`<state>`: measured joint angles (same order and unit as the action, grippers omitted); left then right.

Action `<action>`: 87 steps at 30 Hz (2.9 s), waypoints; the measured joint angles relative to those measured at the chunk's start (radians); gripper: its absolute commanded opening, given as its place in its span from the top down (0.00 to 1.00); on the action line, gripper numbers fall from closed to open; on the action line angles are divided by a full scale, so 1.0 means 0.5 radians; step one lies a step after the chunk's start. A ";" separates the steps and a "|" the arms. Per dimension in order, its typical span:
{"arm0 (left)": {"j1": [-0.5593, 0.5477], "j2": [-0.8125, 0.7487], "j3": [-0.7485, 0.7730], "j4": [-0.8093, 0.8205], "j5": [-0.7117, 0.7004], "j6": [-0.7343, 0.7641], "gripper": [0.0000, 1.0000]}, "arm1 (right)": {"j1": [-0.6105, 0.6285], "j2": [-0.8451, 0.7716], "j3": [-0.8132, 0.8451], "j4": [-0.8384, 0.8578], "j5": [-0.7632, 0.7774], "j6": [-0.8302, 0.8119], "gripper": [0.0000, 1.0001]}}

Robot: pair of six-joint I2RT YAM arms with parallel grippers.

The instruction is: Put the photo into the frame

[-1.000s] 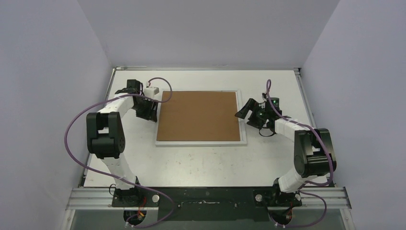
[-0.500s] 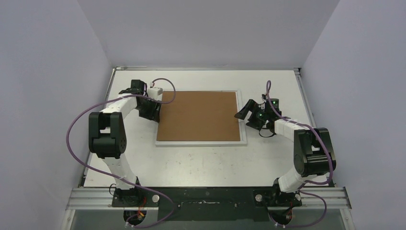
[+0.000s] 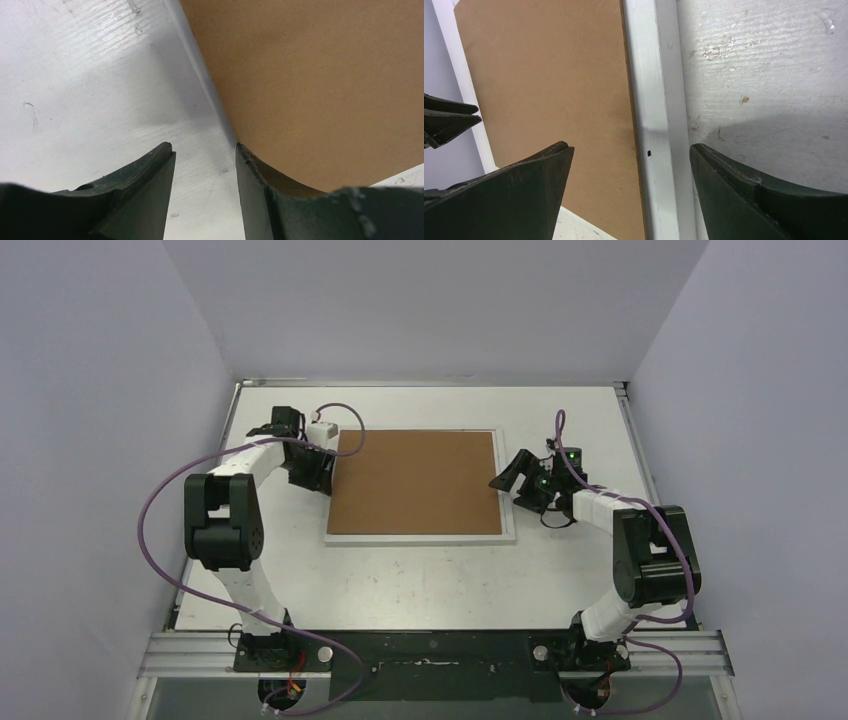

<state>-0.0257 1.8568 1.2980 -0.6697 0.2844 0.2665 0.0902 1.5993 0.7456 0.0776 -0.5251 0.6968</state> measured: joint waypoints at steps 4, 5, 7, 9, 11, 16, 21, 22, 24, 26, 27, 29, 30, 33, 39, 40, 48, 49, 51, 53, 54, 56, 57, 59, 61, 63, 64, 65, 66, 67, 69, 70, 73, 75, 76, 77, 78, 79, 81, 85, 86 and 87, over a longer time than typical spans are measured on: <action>0.014 0.000 0.000 0.002 -0.009 0.001 0.54 | 0.000 0.000 -0.004 0.005 -0.005 0.002 0.10; 0.014 0.000 -0.002 0.004 -0.011 0.001 0.54 | 0.000 0.000 -0.004 0.007 -0.008 0.002 0.10; 0.014 0.000 -0.014 0.017 -0.017 0.001 0.54 | 0.000 0.000 -0.004 0.008 -0.010 0.002 0.10; 0.014 0.000 -0.034 0.025 -0.023 0.000 0.54 | 0.000 0.000 -0.004 0.008 -0.012 0.002 0.10; 0.011 0.000 -0.050 0.031 -0.027 -0.003 0.54 | 0.000 0.000 -0.004 0.008 -0.013 0.002 0.10; 0.002 -0.005 -0.063 0.056 -0.037 -0.005 0.54 | 0.000 0.000 -0.010 0.023 -0.016 0.011 0.10; -0.009 -0.015 -0.076 0.075 -0.050 -0.009 0.54 | 0.000 0.004 -0.034 0.050 -0.031 0.032 0.10; -0.013 -0.017 -0.076 0.076 -0.055 -0.010 0.54 | 0.000 0.005 -0.036 0.053 -0.032 0.036 0.10; -0.026 -0.018 -0.076 0.078 -0.070 -0.011 0.54 | -0.001 0.008 -0.036 0.066 -0.040 0.047 0.10; -0.045 -0.020 -0.076 0.085 -0.081 -0.019 0.54 | -0.001 0.024 -0.036 0.092 -0.053 0.053 0.10; -0.056 -0.020 -0.076 0.090 -0.084 -0.025 0.54 | 0.000 0.036 -0.036 0.101 -0.058 0.056 0.10; -0.072 -0.020 -0.076 0.095 -0.089 -0.034 0.54 | 0.000 0.056 -0.037 0.106 -0.067 0.064 0.10; -0.083 -0.020 -0.076 0.101 -0.091 -0.040 0.54 | 0.000 0.062 -0.037 0.107 -0.069 0.069 0.10; -0.098 -0.020 -0.076 0.105 -0.106 -0.043 0.54 | 0.000 0.063 -0.041 0.114 -0.081 0.069 0.10; -0.117 -0.021 -0.075 0.108 -0.137 -0.054 0.54 | 0.000 0.063 -0.055 0.135 -0.082 0.076 0.10; -0.119 -0.021 -0.074 0.108 -0.140 -0.055 0.54 | 0.000 0.063 -0.056 0.139 -0.082 0.077 0.10; -0.138 -0.021 -0.069 0.108 -0.175 -0.078 0.54 | 0.013 0.063 -0.056 0.143 -0.072 0.074 0.10; -0.143 -0.021 -0.066 0.107 -0.184 -0.083 0.54 | 0.018 0.063 -0.056 0.143 -0.063 0.068 0.10; -0.150 -0.014 -0.054 0.105 -0.200 -0.086 0.54 | 0.024 0.063 -0.056 0.143 -0.051 0.057 0.10; -0.155 -0.006 -0.040 0.105 -0.211 -0.091 0.52 | 0.031 0.060 -0.050 0.133 -0.031 0.034 0.10; -0.157 -0.003 -0.037 0.106 -0.213 -0.092 0.51 | 0.037 0.056 -0.037 0.110 -0.015 0.014 0.10; -0.157 -0.003 -0.034 0.108 -0.210 -0.098 0.49 | 0.054 0.045 -0.004 0.036 0.036 -0.032 0.10; -0.156 -0.003 -0.032 0.106 -0.201 -0.104 0.48 | 0.063 0.037 0.012 0.002 0.060 -0.054 0.09; -0.150 -0.003 -0.023 0.086 -0.166 -0.116 0.47 | 0.089 0.002 0.060 -0.092 0.137 -0.108 0.08; -0.137 -0.003 0.006 0.043 -0.090 -0.142 0.45 | 0.127 -0.043 0.124 -0.178 0.230 -0.159 0.08; -0.118 -0.004 0.065 -0.005 0.002 -0.163 0.44 | 0.195 -0.099 0.196 -0.224 0.333 -0.207 0.06; -0.107 -0.006 0.096 -0.027 0.046 -0.175 0.43 | 0.238 -0.131 0.228 -0.232 0.384 -0.227 0.06; -0.093 -0.011 0.127 -0.046 0.085 -0.184 0.42 | 0.283 -0.164 0.254 -0.233 0.432 -0.246 0.05; -0.074 -0.021 0.163 -0.067 0.132 -0.197 0.42 | 0.331 -0.200 0.274 -0.232 0.477 -0.262 0.04; -0.060 -0.028 0.182 -0.077 0.161 -0.199 0.42 | 0.378 -0.240 0.283 -0.229 0.519 -0.274 0.03; -0.031 -0.049 0.207 -0.090 0.221 -0.205 0.42 | 0.465 -0.298 0.284 -0.220 0.583 -0.282 0.02; -0.018 -0.056 0.212 -0.096 0.248 -0.206 0.42 | 0.519 -0.315 0.285 -0.213 0.623 -0.287 0.02; 0.011 -0.057 0.210 -0.137 0.316 -0.188 0.42 | 0.674 -0.299 0.317 -0.196 0.699 -0.294 0.02; 0.020 -0.060 0.192 -0.168 0.356 -0.141 0.42 | 0.743 -0.244 0.372 -0.193 0.708 -0.312 0.02; 0.020 -0.063 0.169 -0.175 0.375 -0.110 0.41 | 0.750 -0.204 0.413 -0.188 0.706 -0.327 0.03; 0.016 -0.069 0.134 -0.178 0.392 -0.074 0.41 | 0.740 -0.157 0.464 -0.186 0.708 -0.347 0.03; 0.007 -0.080 0.087 -0.182 0.400 -0.033 0.41 | 0.718 -0.098 0.531 -0.182 0.710 -0.374 0.05; -0.003 -0.089 0.047 -0.192 0.401 -0.004 0.41 | 0.688 -0.023 0.620 -0.185 0.712 -0.404 0.06; -0.050 -0.109 -0.050 -0.224 0.390 0.077 0.40 | 0.615 0.160 0.843 -0.184 0.717 -0.479 0.08; -0.206 -0.196 -0.197 -0.241 0.329 0.216 0.39 | 0.468 0.547 1.279 -0.137 0.712 -0.603 0.10; -0.244 -0.233 -0.222 -0.241 0.316 0.240 0.39 | 0.436 0.632 1.363 -0.126 0.703 -0.624 0.10; -0.277 -0.271 -0.240 -0.242 0.301 0.268 0.39 | 0.404 0.715 1.436 -0.117 0.687 -0.639 0.10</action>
<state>-0.1642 1.7214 1.1778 -0.7906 0.4347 0.4004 0.2924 1.9568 1.4635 0.0189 -0.1814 0.3775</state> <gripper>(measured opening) 0.605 0.903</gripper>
